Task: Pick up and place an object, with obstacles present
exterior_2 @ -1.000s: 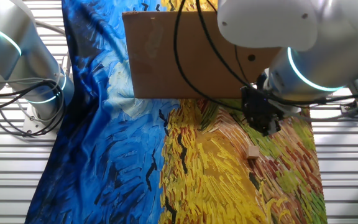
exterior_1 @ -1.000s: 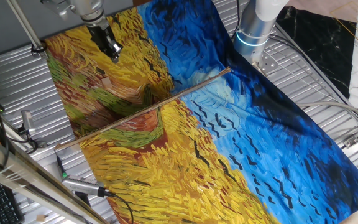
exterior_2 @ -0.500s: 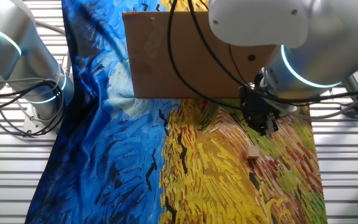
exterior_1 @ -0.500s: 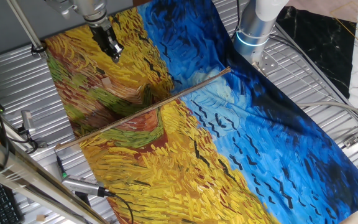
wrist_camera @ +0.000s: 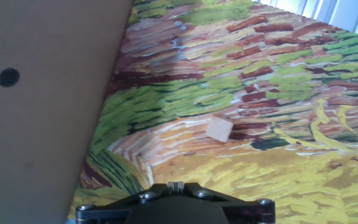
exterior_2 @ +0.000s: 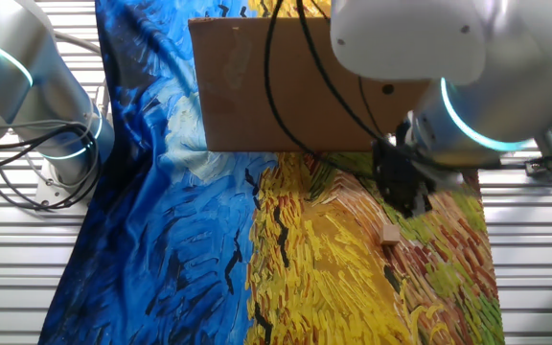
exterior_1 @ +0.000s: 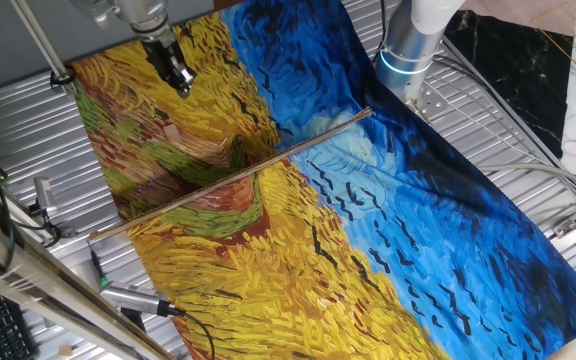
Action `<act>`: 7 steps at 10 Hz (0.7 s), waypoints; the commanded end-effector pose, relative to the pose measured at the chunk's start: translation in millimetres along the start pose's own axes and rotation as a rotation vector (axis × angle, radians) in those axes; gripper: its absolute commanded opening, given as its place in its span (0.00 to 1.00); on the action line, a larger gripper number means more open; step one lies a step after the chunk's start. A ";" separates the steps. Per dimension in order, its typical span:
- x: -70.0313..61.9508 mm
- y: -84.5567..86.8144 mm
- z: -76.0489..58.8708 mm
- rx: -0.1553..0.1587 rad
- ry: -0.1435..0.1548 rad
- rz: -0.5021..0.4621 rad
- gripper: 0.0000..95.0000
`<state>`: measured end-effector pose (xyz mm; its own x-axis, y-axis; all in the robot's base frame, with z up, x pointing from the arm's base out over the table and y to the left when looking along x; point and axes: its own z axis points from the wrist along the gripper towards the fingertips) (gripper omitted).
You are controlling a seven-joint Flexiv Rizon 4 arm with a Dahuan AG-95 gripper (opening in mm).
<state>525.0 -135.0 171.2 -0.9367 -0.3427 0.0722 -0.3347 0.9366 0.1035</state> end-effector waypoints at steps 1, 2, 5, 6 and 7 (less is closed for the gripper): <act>0.2 -15.4 6.2 -0.001 0.000 0.004 0.00; 2.1 -25.1 9.0 -0.001 0.000 -0.002 0.00; 1.9 -49.1 10.7 0.006 -0.001 -0.024 0.00; 1.5 -52.2 9.7 0.011 -0.013 -0.005 0.00; 0.2 -54.6 8.1 0.013 -0.015 0.005 0.00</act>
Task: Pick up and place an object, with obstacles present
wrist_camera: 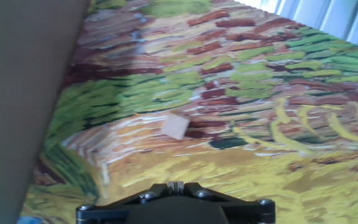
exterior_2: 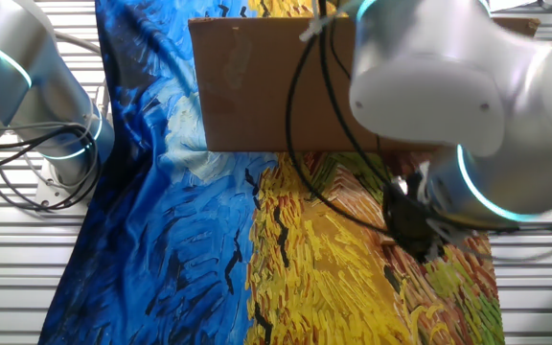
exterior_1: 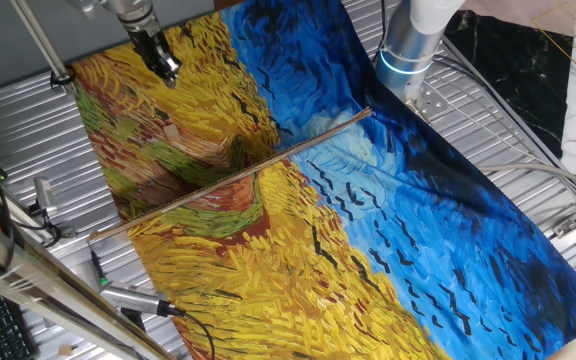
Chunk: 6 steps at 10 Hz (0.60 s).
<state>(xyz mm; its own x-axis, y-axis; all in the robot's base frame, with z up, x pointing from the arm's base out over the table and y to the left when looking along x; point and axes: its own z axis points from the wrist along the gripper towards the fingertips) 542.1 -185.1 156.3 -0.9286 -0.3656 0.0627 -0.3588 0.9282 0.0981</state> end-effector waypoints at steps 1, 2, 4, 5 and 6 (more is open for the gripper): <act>-2.7 -2.3 -2.1 0.010 -0.003 0.033 0.00; -3.6 -2.5 -2.0 0.014 -0.001 0.027 0.00; -2.4 -1.1 -5.7 0.015 -0.007 0.000 0.00; -1.0 0.4 -8.3 0.021 0.001 0.002 0.00; 0.1 2.8 -9.9 0.024 -0.001 0.002 0.00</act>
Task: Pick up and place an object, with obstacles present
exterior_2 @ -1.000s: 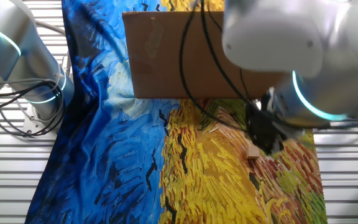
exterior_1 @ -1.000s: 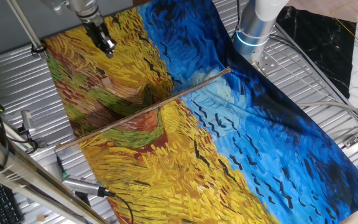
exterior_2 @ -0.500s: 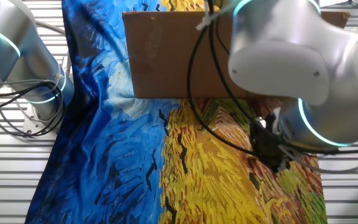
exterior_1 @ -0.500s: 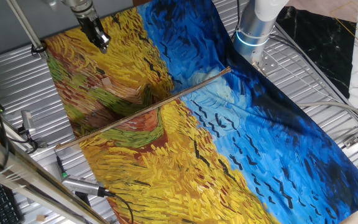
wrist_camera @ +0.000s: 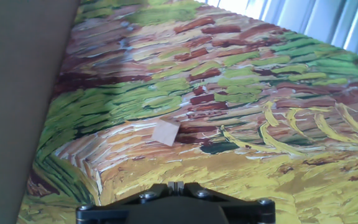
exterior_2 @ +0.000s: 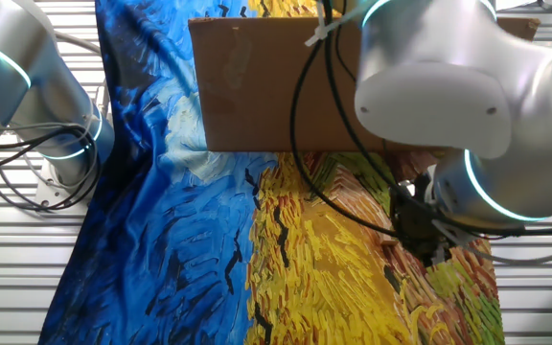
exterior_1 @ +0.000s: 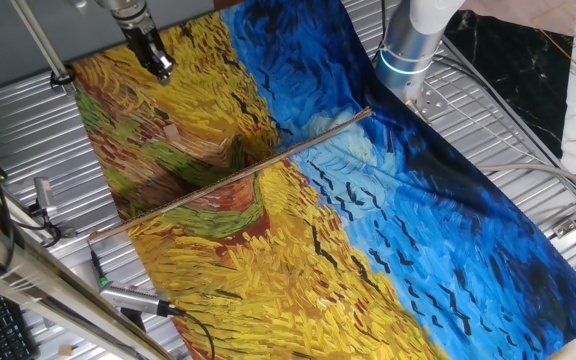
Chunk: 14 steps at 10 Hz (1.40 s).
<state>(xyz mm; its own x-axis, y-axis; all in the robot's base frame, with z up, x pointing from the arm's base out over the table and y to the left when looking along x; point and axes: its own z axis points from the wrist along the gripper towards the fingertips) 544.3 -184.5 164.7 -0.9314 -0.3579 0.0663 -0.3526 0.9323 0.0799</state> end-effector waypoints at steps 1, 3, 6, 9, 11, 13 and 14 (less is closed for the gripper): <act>2.0 4.0 -2.6 0.008 -0.015 -0.008 0.00; 2.0 4.0 -2.6 0.011 -0.021 0.016 0.00; 2.0 4.0 -2.6 0.028 -0.052 0.033 0.00; 2.0 4.0 -2.6 0.031 -0.046 0.029 0.00; 2.0 4.0 -2.6 0.027 -0.049 0.035 0.00; 2.0 4.0 -2.6 0.025 -0.049 0.041 0.00; 2.0 4.0 -2.6 0.025 -0.048 0.042 0.00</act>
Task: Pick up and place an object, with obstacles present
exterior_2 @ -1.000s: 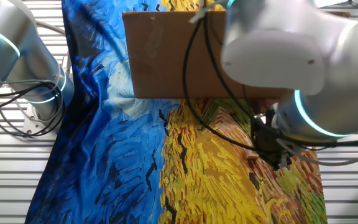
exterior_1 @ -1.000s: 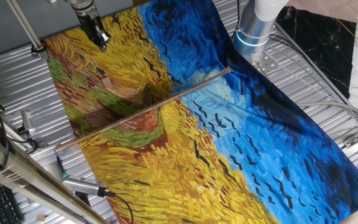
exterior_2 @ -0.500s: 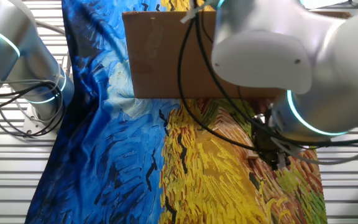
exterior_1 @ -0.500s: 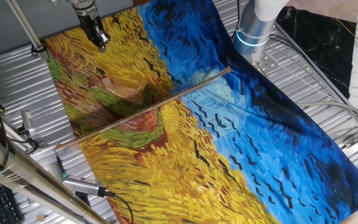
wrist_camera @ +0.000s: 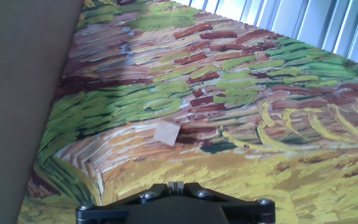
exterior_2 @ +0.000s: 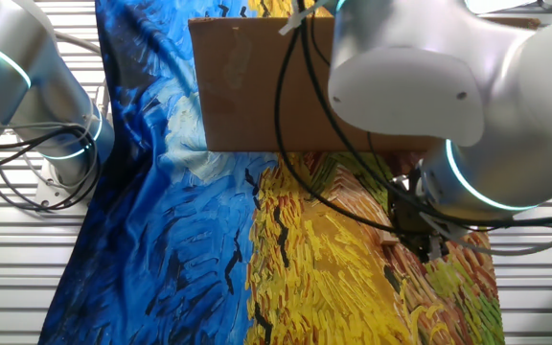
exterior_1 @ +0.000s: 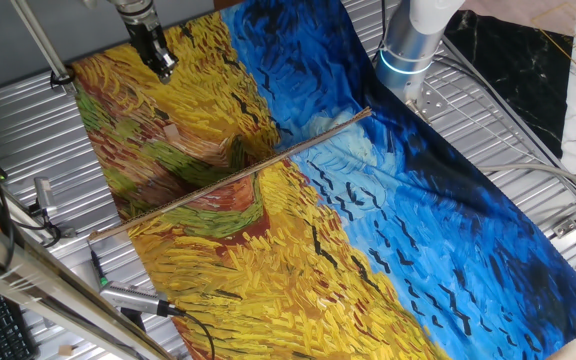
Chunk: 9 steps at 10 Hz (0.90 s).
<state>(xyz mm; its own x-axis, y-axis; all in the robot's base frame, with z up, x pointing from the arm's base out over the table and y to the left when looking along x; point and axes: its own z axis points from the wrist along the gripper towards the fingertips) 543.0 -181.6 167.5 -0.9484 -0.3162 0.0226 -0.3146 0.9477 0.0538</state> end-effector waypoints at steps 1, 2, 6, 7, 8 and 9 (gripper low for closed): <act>1.7 0.6 -0.2 0.001 0.002 0.000 0.00; 1.7 0.6 -0.2 0.000 0.002 -0.003 0.00; 0.4 -0.3 2.1 -0.003 0.015 -0.020 0.00; -0.8 -1.2 4.9 -0.007 0.023 -0.032 0.00; -3.4 -3.5 12.6 -0.013 0.026 -0.061 0.00; -7.3 -5.9 20.9 -0.011 0.027 -0.081 0.00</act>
<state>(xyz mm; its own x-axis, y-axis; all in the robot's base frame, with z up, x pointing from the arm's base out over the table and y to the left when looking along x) 549.7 -183.4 148.2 -0.9212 -0.3870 0.0416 -0.3839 0.9210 0.0667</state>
